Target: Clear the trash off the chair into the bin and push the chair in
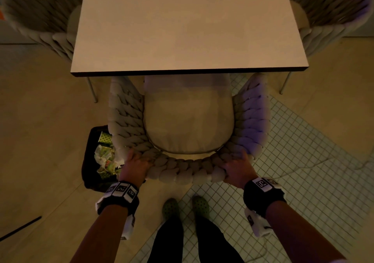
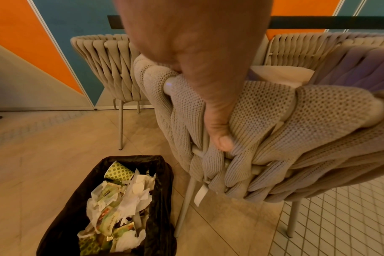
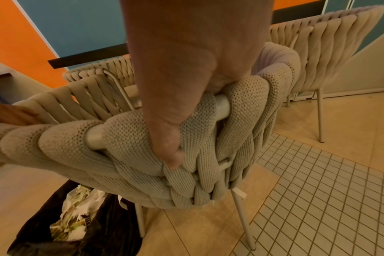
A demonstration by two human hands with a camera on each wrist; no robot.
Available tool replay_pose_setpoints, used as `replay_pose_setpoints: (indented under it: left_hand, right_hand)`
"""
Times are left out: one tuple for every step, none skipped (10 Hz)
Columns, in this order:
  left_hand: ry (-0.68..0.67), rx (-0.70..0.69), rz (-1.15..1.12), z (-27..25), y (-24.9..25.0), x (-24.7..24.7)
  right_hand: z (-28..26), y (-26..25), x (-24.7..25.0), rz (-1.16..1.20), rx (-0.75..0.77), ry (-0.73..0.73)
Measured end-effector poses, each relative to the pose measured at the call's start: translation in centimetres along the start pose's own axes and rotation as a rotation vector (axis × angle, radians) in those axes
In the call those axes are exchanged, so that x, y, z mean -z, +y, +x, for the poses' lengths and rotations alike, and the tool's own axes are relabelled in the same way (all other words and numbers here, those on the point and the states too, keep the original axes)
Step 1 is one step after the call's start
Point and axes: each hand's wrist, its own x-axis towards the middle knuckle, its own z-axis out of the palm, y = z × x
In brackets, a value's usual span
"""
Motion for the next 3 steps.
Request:
replay_pose_setpoints:
  left_hand:
    - [0.006, -0.013, -0.021, -0.1, 0.0, -0.3]
    - [0.131, 0.0, -0.187, -0.9, -0.4, 0.5]
    - [0.347, 0.11, -0.478, -4.4, 0.2, -0.6]
  right_hand:
    - [-0.1, 0.2, -0.2, 0.029, -0.002, -0.035]
    - [-0.4, 0.2, 1.6, 0.191, 0.008, -0.146]
    - [-2.8, 0.7, 4.1, 0.779, -0.014, -0.058]
